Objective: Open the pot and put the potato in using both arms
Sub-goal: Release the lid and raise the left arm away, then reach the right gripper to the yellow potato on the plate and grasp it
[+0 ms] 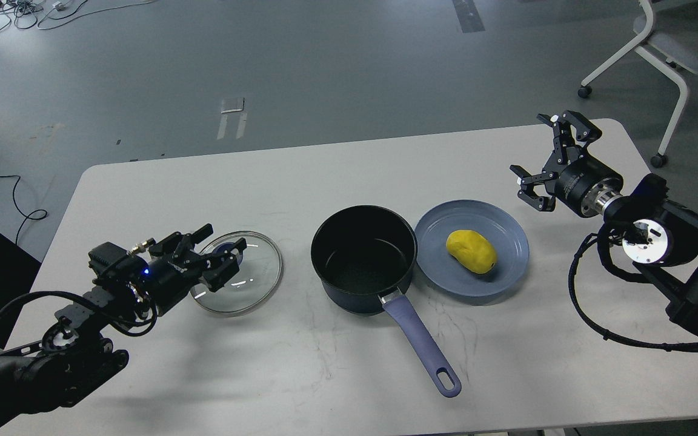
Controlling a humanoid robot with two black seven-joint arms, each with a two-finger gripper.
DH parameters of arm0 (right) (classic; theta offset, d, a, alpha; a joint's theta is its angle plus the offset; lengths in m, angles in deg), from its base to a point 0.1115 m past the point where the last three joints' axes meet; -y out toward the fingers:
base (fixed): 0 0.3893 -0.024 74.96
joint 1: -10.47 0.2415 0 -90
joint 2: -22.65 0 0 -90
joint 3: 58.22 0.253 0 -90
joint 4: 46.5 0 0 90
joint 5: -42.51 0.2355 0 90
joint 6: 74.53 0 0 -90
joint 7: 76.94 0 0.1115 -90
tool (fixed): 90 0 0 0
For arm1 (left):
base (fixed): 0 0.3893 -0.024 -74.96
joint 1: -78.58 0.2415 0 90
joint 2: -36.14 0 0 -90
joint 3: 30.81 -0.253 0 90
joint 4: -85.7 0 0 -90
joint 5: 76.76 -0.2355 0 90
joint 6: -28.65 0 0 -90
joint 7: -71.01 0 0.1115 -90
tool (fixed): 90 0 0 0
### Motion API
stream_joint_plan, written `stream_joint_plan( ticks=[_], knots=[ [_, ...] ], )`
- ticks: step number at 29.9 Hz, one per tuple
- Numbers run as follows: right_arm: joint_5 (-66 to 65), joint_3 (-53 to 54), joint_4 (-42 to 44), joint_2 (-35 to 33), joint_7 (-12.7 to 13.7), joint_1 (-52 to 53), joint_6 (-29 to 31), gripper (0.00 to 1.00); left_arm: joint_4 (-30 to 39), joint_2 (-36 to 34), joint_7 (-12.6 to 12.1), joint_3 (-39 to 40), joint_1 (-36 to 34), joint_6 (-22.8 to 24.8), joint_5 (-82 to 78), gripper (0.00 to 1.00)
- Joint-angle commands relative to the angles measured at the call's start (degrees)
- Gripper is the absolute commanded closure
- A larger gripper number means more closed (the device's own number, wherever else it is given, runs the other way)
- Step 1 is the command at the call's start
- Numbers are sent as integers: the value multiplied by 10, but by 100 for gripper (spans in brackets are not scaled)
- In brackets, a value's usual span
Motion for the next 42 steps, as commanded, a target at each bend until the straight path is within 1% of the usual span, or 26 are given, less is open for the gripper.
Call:
stream_joint_plan(
  ticks=[1, 2, 3, 4, 5, 7, 8, 9, 10, 11, 12, 13, 14, 15, 16, 19, 20, 21, 22, 23, 26, 30, 35, 39, 42],
  knots=[
    [-15, -48, -6, -2, -2, 19, 4, 0, 29, -9, 0, -2, -54, 0, 152, 2],
    [-24, -59, -6, -5, -4, 24, 4, 0, 33, -9, 0, -2, -64, 0, 179, 2],
    [-45, -76, -7, -9, -11, 31, 4, 0, 40, -9, 0, -1, -85, 0, 226, 2],
    [-78, -92, -8, -12, -22, 38, 4, 0, 51, -11, 0, 2, -107, 13, 270, 2],
    [-78, -92, -8, -12, -23, 38, 4, 0, 51, -11, 0, 2, -107, 13, 270, 2],
    [-171, -121, -7, -16, -55, 66, 4, 0, 73, -11, 0, 9, -145, 66, 383, 2],
    [-200, -131, -5, -19, -63, 74, 3, 0, 77, -10, 0, 16, -154, 76, 421, 2],
    [-257, -154, -4, -27, -81, 89, 1, 0, 78, -7, -14, 29, -172, 93, 501, 2],
    [-312, -180, -4, -35, -102, 100, -1, 0, 74, -4, -68, 37, -186, 109, 577, 2],
    [-337, -193, -4, -39, -115, 104, -3, 0, 73, -4, -93, 40, -189, 116, 610, 2],
    [-357, -204, -4, -43, -127, 108, -5, 0, 73, -4, -113, 44, -192, 122, 641, 2],
    [-390, -224, -4, -49, -149, 113, -6, 0, 75, -1, -144, 54, -193, 134, 692, 2],
    [-406, -234, -4, -53, -157, 116, -8, 0, 77, 2, -153, 62, -193, 141, 713, 2],
    [-431, -251, -5, -59, -172, 122, -15, 0, 79, 6, -162, 83, -189, 158, 737, 2],
    [-456, -269, -7, -66, -184, 127, -27, 0, 82, 7, -166, 106, -182, 180, 754, 2],
    [-492, -300, -8, -73, -203, 137, -44, 0, 83, 7, -167, 139, -166, 228, 760, 2],
    [-511, -321, -8, -74, -209, 144, -53, 0, 84, 6, -169, 160, -156, 263, 760, 2],
    [-530, -345, -10, -74, -209, 149, -61, 0, 87, 6, -184, 178, -155, 296, 760, 2],
    [-539, -358, -11, -75, -209, 151, -65, 0, 89, 6, -196, 186, -155, 312, 760, 2],
    [-556, -383, -12, -75, -209, 156, -74, 0, 95, 6, -223, 198, -155, 333, 760, 2],
    [-579, -430, -11, -76, -209, 162, -91, 0, 112, 7, -247, 217, -156, 355, 760, 2],
    [-596, -471, -12, -70, -209, 162, -111, 0, 126, 9, -246, 213, -156, 353, 759, 2],
    [-640, -500, -4, -64, -209, 181, -111, 0, 128, 5, -243, 215, -147, 350, 758, 2],
    [-642, -519, -1, -63, -209, 199, -111, 0, 129, 3, -241, 216, -146, 348, 755, 2],
    [-642, -536, 1, -50, -209, 208, -111, 0, 129, 3, -241, 216, -146, 346, 753, 2]
  ],
)
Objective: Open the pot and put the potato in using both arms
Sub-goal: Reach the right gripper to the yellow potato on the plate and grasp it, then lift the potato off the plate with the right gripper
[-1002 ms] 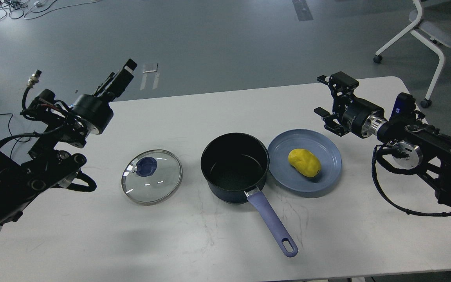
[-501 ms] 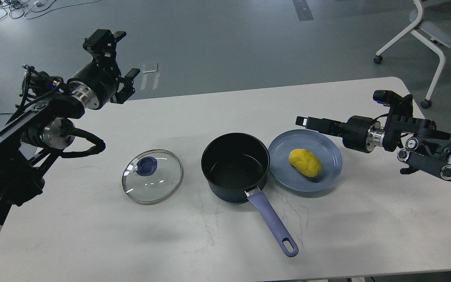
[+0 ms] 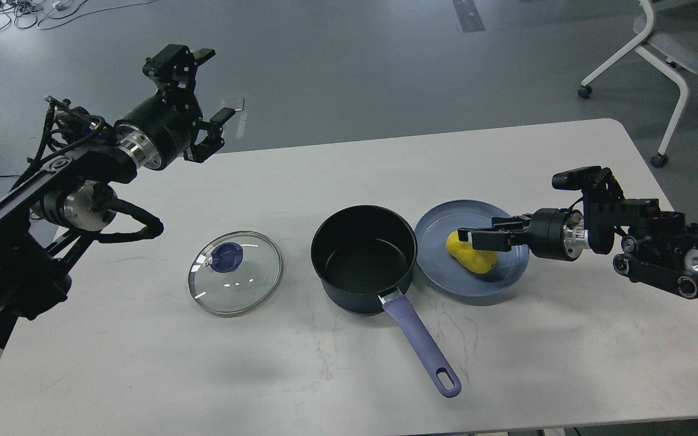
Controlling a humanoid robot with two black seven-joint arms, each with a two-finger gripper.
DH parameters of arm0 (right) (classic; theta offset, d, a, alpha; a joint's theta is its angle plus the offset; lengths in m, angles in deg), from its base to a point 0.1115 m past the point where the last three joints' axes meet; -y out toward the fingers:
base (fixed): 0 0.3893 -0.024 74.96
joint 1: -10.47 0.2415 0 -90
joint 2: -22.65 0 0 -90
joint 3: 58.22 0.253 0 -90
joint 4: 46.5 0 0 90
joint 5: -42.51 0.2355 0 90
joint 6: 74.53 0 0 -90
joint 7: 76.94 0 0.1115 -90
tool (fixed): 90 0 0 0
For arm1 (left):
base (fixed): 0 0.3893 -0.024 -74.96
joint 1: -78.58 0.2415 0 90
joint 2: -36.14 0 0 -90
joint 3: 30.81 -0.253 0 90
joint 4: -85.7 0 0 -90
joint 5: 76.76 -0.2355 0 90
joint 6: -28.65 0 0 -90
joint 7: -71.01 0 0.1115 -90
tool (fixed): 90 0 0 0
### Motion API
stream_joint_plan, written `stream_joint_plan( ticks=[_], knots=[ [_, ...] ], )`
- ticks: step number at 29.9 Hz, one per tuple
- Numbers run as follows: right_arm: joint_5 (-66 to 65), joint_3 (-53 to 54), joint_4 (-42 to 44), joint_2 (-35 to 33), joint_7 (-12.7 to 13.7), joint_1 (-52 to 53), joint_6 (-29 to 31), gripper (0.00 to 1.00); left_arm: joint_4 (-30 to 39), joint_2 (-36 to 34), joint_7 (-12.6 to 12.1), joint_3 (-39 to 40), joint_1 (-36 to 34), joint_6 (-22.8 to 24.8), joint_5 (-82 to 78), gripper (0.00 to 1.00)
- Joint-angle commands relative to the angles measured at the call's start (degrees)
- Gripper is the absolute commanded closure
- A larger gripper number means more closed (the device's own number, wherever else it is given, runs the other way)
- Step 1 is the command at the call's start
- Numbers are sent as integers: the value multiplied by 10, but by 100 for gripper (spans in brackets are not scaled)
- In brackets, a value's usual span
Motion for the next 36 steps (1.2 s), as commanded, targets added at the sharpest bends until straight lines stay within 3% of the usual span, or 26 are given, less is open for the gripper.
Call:
stream_joint_plan(
  ticks=[1, 15, 18, 20, 23, 24, 28, 31, 36],
  knots=[
    [-1, -20, 1, 13, 0, 7, 0, 0, 1, -1, 0, 0, 0, -2, -1, 2],
    [-72, -72, 15, 30, 0, 25, 0, 1, 1, 4, 0, 0, -2, -26, -4, 2],
    [-72, -91, 17, 31, 0, 34, -1, 10, 1, 6, 0, 0, -2, -38, -5, 2],
    [-72, -94, 25, 43, 0, 34, -3, 36, 1, 6, 1, -1, -2, -39, -5, 2],
    [-73, -100, 31, 49, 0, 33, -9, 44, 1, 5, 0, -2, -2, -39, -5, 2],
    [-73, -111, 40, 56, 0, 34, -20, 57, 1, 4, 1, -2, -2, -39, -6, 2],
    [-73, -136, 71, 85, 0, 35, -53, 78, 0, 0, 1, -5, -2, -39, -6, 2],
    [-73, -139, 89, 102, 0, 34, -58, 85, 0, -1, 2, -6, 0, -39, -7, 2],
    [-72, -135, 88, 104, 0, 37, -59, 87, -1, -1, 2, -6, 5, -39, -7, 2]
  ],
)
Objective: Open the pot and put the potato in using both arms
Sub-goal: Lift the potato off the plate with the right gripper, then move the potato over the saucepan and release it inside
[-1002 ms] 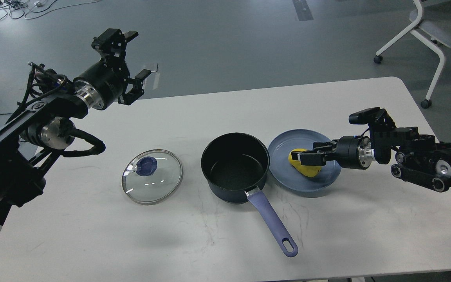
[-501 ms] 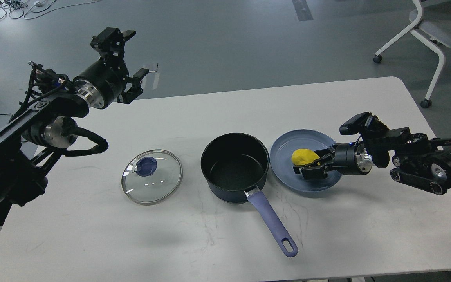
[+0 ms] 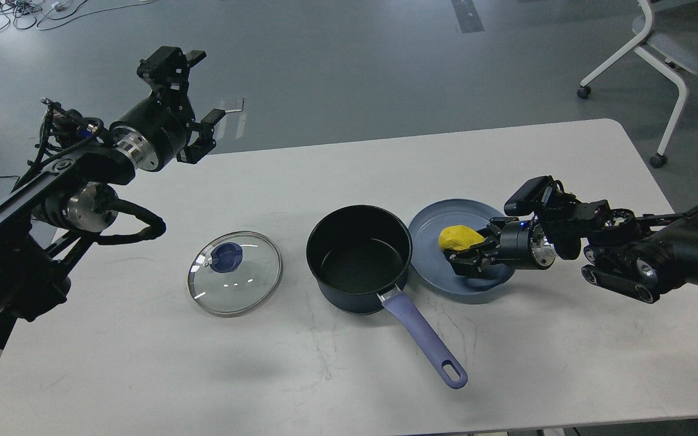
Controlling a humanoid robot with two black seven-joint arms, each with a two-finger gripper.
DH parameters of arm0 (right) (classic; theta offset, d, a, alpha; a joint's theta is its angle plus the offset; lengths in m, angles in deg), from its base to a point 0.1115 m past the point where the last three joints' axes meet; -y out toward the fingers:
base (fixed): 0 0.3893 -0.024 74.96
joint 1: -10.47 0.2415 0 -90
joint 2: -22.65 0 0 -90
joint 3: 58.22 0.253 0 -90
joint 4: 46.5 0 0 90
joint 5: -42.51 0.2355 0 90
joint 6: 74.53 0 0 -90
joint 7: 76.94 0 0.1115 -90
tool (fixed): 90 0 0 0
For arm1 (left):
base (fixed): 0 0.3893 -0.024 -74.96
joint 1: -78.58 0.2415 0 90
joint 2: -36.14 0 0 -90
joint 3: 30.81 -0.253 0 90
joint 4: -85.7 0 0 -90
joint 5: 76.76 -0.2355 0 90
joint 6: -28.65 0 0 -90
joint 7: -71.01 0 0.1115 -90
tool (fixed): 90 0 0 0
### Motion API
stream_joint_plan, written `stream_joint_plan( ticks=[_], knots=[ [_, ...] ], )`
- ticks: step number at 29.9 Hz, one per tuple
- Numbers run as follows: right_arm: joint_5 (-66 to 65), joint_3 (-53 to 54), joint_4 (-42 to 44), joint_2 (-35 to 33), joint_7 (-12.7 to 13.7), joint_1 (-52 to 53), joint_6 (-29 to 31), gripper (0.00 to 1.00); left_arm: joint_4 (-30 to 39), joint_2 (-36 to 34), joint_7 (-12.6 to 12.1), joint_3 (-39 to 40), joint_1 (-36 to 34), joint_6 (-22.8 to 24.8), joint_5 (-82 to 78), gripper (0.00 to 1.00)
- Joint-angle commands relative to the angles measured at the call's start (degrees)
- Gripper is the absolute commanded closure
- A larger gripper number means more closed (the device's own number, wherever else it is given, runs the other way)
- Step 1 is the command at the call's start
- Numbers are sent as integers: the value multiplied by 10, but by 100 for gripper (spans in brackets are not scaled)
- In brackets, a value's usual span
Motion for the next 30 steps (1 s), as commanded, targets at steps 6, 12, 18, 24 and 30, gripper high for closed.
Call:
stream_joint_plan(
  ticks=[6, 12, 18, 24, 30],
  knots=[
    [5, 6, -15, 2, 0, 12, 0, 88, 0, 5, 5, -1, 4, 0, 0, 2],
    [8, 7, -26, -7, 0, 18, 0, 88, 0, 7, 5, -1, 7, 0, -1, 2],
    [8, 9, -53, -33, 0, 65, -5, 88, 0, 8, 5, -1, 7, 0, -1, 2],
    [9, 8, -53, -23, 0, 137, -22, 88, 0, 13, 5, -1, 7, 0, -1, 2],
    [6, -8, -52, 56, 0, 171, -25, 88, 0, 14, 5, -1, 7, 0, -1, 2]
  ],
)
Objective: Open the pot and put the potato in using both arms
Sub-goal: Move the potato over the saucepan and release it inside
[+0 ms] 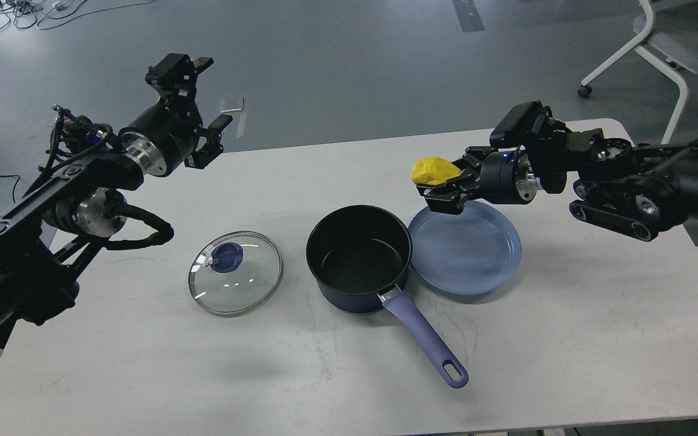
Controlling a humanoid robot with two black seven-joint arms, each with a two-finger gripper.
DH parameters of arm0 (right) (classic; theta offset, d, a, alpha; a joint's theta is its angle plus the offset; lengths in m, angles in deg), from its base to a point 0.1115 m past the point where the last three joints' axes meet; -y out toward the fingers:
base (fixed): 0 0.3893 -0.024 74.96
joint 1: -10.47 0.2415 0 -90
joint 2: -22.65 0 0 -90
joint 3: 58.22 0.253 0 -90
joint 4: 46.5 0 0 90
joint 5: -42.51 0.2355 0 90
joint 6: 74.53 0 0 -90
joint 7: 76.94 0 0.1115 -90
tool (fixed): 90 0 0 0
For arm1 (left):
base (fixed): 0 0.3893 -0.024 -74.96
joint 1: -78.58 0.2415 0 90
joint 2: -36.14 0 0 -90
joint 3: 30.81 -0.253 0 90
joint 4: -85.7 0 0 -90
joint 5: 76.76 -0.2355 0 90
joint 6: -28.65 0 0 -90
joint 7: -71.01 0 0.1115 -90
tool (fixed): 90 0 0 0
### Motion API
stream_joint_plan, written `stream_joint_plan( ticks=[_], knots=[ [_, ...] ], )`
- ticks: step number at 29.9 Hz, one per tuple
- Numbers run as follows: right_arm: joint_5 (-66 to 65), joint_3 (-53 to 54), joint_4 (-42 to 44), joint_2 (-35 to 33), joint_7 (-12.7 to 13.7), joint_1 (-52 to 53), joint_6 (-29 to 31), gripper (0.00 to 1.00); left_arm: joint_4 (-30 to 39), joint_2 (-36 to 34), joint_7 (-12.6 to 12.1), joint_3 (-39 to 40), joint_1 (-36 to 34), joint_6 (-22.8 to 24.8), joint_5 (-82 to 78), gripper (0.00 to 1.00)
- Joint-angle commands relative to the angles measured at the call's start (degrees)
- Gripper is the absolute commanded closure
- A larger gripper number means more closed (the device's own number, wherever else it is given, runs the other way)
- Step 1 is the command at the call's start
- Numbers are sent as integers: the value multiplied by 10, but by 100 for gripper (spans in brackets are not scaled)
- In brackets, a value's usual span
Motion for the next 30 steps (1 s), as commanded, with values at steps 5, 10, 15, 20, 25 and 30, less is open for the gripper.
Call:
stream_joint_plan(
  ticks=[5, 10, 15, 20, 25, 30],
  knots=[
    [-1, -59, 17, 108, 0, 30, -9, 85, 0, -4, 0, 0, 2, 0, 0, 2],
    [-1, -83, 45, 140, 0, 3, -49, 49, 0, -6, 0, 0, 8, 0, 1, 2],
    [3, -86, 35, 134, 0, -18, -58, 1, 0, -6, 0, 1, 13, 0, 1, 2],
    [8, -68, 36, 125, 0, -26, -59, 0, 0, -6, 1, 1, 14, 0, 1, 2],
    [123, 30, 39, 106, 0, -34, -58, 0, -1, -6, 17, 10, 14, 0, 11, 2],
    [391, 139, 19, 74, 0, -34, -21, 0, -1, 3, 41, 33, 31, 0, 26, 2]
  ],
)
